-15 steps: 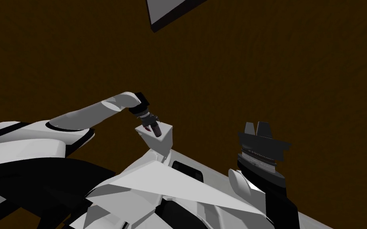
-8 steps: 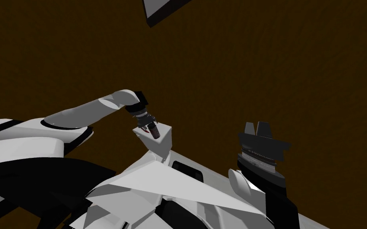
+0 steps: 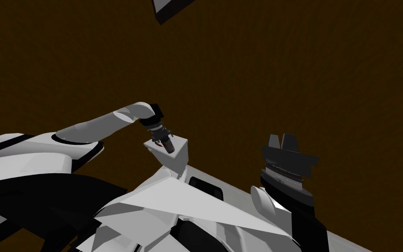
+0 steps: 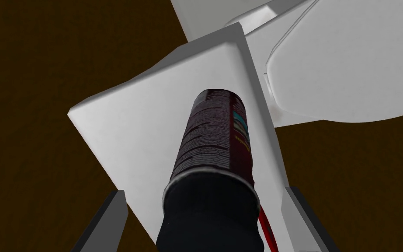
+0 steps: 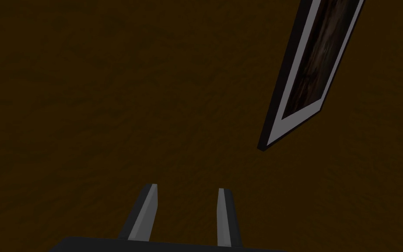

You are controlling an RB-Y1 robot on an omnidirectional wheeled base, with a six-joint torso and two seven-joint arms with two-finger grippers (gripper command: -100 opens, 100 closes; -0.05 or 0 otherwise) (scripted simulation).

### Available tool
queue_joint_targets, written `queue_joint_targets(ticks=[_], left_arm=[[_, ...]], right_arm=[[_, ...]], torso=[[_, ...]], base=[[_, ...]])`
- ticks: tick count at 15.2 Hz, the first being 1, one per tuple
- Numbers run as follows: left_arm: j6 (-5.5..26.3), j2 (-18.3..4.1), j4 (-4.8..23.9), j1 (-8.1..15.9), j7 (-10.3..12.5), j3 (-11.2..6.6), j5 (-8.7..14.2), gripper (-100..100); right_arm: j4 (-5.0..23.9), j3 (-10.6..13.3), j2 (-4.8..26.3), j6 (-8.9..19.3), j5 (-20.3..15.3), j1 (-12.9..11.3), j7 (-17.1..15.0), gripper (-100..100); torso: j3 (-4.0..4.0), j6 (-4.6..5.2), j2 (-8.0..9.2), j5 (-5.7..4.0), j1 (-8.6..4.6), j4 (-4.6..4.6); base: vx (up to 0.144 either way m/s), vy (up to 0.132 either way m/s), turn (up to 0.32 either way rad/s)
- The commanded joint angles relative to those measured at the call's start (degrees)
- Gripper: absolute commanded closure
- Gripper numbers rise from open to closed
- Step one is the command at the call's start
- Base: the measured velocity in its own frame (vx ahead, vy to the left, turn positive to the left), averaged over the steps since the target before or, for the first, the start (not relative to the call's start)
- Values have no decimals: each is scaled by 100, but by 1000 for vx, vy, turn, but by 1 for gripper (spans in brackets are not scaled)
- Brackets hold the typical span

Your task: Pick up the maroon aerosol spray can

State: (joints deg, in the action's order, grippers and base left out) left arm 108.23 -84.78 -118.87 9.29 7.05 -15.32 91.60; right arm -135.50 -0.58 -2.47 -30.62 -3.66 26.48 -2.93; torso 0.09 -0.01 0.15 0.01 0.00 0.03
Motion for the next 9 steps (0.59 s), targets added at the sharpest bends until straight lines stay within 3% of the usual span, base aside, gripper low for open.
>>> queue_joint_targets(ticks=[1,5,6,8,9], left_arm=[[0,0,0,0,0,0,0,100],[2,0,-3,-1,-5,2,2,100],[86,-97,-18,106,68,-46,180,100],[161,-162,-35,156,111,-114,312,100],[112,-105,-39,75,68,-116,221,100]], right_arm=[[0,0,0,0,0,0,0,0],[0,0,0,0,0,0,0,0],[0,0,0,0,0,0,0,0],[0,0,0,0,0,1,0,0],[0,0,0,0,0,1,0,0]], torso=[[0,0,0,0,0,0],[-6,-2,-11,-1,-1,-1],[-6,-1,-12,-2,-2,-1],[-7,-4,-17,-7,-5,2],[-9,-4,-21,-8,-6,1]], base=[[-10,0,-1],[-1,0,1],[15,0,45],[40,5,65],[30,1,19]])
